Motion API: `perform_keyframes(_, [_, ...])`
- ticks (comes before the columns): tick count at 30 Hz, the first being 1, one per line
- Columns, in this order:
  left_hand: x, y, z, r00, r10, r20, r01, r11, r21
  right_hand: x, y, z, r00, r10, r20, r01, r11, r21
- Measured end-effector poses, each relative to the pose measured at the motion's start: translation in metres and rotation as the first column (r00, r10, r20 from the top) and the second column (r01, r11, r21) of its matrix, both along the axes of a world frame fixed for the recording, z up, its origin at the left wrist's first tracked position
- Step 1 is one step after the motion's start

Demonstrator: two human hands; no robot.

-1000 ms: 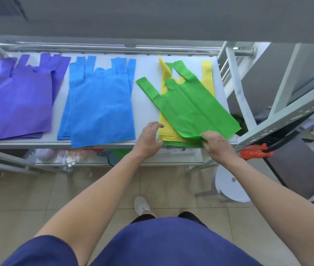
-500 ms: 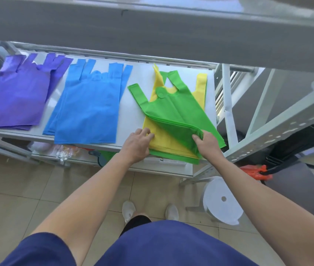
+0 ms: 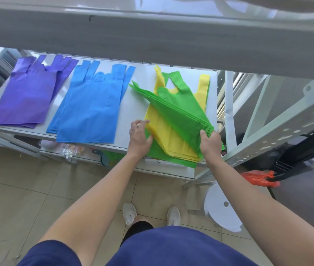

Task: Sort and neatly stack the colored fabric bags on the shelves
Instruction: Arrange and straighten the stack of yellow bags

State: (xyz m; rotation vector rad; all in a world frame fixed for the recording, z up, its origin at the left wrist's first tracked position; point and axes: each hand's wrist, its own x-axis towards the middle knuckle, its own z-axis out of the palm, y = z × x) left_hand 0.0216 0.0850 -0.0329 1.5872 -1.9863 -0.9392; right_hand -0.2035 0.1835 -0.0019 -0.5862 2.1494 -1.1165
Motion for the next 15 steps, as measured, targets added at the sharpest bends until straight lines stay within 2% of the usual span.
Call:
perform_keyframes(1, [-0.004,-0.001,0.003,0.99,0.093,-0.104,-0.082,0.991,0.105,0.001,0.001,0.0,1.0,-0.009,-0.005,0.009,1.0,-0.017])
perform_keyframes(3, [-0.01,-0.003,0.011,0.923,0.299,-0.243,-0.196,0.908,0.371,0.002,0.001,0.002,1.0,-0.013,-0.023,0.012,0.999,-0.049])
perform_keyframes(5, [-0.014,-0.011,0.016,0.83,0.454,-0.324,-0.19,0.776,0.602,0.002,0.001,0.002,0.999,-0.001,-0.04,-0.002,0.996,-0.089])
perform_keyframes(7, [-0.018,-0.017,0.024,0.795,0.505,-0.337,-0.12,0.676,0.727,0.002,0.0,0.005,0.998,0.019,-0.06,-0.026,0.991,-0.129])
perform_keyframes(9, [-0.021,-0.024,0.031,0.824,0.48,-0.302,-0.086,0.632,0.77,0.003,-0.001,0.009,0.996,0.037,-0.086,-0.051,0.985,-0.162])
perform_keyframes(12, [-0.028,-0.03,0.041,0.922,0.332,-0.2,-0.085,0.677,0.731,0.003,-0.003,0.02,0.981,0.078,-0.179,-0.118,0.966,-0.229])
perform_keyframes(13, [-0.029,-0.032,0.05,0.931,0.296,-0.214,-0.059,0.7,0.712,0.003,-0.004,0.025,0.966,0.111,-0.234,-0.172,0.95,-0.259])
perform_keyframes(15, [-0.026,-0.033,0.077,0.868,0.3,-0.396,0.062,0.726,0.685,0.003,-0.006,0.038,0.893,0.225,-0.389,-0.348,0.894,-0.282])
